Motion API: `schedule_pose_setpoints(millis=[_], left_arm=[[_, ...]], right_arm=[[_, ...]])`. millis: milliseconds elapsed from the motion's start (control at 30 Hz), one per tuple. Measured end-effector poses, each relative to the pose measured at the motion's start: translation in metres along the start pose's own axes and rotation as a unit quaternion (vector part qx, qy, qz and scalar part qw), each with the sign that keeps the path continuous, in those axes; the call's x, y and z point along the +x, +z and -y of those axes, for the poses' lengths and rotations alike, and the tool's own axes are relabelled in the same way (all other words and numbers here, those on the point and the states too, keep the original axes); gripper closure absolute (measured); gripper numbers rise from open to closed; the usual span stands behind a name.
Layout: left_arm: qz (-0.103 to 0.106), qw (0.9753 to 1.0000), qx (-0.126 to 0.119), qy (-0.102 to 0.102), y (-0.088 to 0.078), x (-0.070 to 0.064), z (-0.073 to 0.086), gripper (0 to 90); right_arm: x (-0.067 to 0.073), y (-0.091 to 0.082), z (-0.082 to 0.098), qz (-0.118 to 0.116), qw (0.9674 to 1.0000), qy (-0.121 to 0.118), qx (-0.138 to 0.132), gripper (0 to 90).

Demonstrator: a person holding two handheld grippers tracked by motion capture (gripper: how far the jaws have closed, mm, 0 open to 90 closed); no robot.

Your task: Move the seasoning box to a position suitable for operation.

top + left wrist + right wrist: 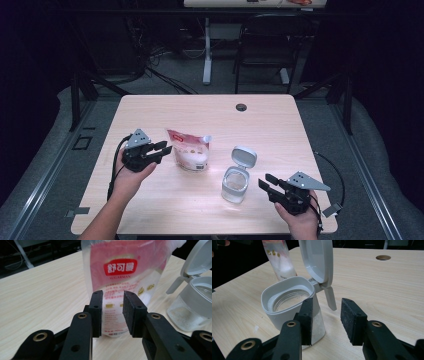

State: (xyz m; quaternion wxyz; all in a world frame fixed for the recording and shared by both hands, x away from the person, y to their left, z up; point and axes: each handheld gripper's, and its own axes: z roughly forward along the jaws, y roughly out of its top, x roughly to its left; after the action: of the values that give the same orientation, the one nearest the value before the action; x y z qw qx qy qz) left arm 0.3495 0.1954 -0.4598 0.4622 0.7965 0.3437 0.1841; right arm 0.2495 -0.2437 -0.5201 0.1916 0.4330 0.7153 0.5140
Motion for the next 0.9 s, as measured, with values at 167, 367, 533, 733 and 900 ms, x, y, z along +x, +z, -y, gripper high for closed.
schedule_pose_setpoints(millis=[167,367,533,733,900], left_arm=[[-0.004,1.0000,-0.004,0.006,-0.002,0.006,-0.010,72.1],[-0.012,0.9999,-0.006,0.006,-0.002,0.011,-0.018,70.9],[-0.006,1.0000,-0.006,0.000,0.003,0.016,-0.021,69.7],[0.002,0.9999,-0.010,-0.004,0.006,0.020,-0.024,67.4],[0.015,0.9996,-0.020,0.009,0.007,0.018,-0.025,67.7]], right_arm=[[-0.001,0.001,0.001,-0.001,1.0000,0.007,-0.002,62.8],[0.000,0.001,0.002,-0.004,1.0000,0.006,-0.001,62.8],[-0.001,0.001,0.002,-0.002,1.0000,0.006,-0.001,62.8],[-0.001,0.001,0.002,-0.005,1.0000,0.007,0.000,62.8],[-0.002,0.001,0.002,-0.003,1.0000,0.008,-0.001,62.9]])
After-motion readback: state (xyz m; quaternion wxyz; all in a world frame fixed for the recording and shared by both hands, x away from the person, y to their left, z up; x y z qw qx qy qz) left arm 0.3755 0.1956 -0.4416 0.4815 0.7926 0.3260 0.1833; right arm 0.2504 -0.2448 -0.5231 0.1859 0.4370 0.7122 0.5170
